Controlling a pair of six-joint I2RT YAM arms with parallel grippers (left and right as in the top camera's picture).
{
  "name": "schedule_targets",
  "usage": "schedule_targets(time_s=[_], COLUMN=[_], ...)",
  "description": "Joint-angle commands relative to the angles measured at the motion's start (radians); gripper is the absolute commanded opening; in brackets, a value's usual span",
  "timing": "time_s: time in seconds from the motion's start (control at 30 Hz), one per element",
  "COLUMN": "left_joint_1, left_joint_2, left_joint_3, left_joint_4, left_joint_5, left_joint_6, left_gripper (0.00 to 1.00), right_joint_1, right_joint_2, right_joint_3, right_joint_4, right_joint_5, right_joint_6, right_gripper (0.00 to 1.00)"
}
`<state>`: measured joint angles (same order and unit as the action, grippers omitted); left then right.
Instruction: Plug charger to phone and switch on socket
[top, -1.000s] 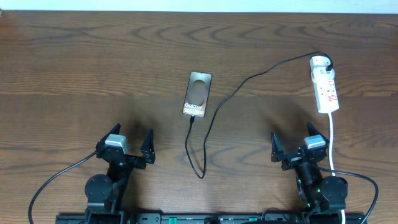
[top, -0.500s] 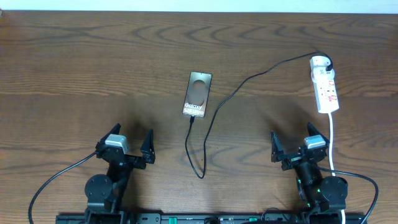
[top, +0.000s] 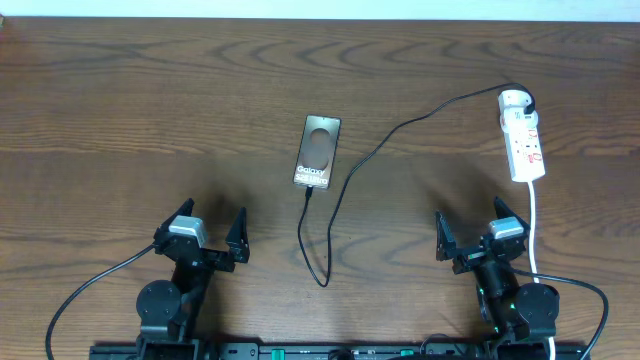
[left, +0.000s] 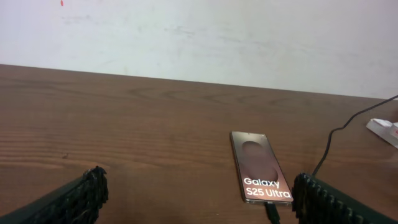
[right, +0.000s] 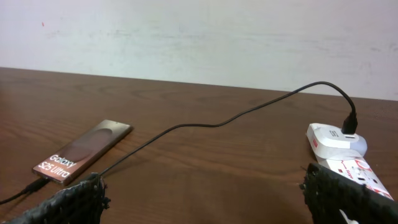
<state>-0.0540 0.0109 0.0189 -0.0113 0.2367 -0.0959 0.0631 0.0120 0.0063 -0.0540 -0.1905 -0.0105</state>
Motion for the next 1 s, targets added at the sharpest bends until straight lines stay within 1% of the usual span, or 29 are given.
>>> schedule_targets(time_s=[0.0, 0.97], left_joint_1=[0.005, 0.005], left_joint_2=[-0.006, -0.006], left_joint_3=[-0.015, -0.015], left_joint_4=[-0.04, -0.04], left_joint_5=[0.012, 0.012], left_joint_6=[0.01, 0.01], left_gripper=[0.96, 0.96], right_joint_1=[0.004, 0.017], right_joint_2=[-0.009, -0.01], right_joint_3=[-0.001, -0.001], right_joint_4=[-0.003, -0.003], right_joint_5=[-0.003, -0.003], right_joint_6=[0.01, 0.01], right_gripper=[0.99, 0.99])
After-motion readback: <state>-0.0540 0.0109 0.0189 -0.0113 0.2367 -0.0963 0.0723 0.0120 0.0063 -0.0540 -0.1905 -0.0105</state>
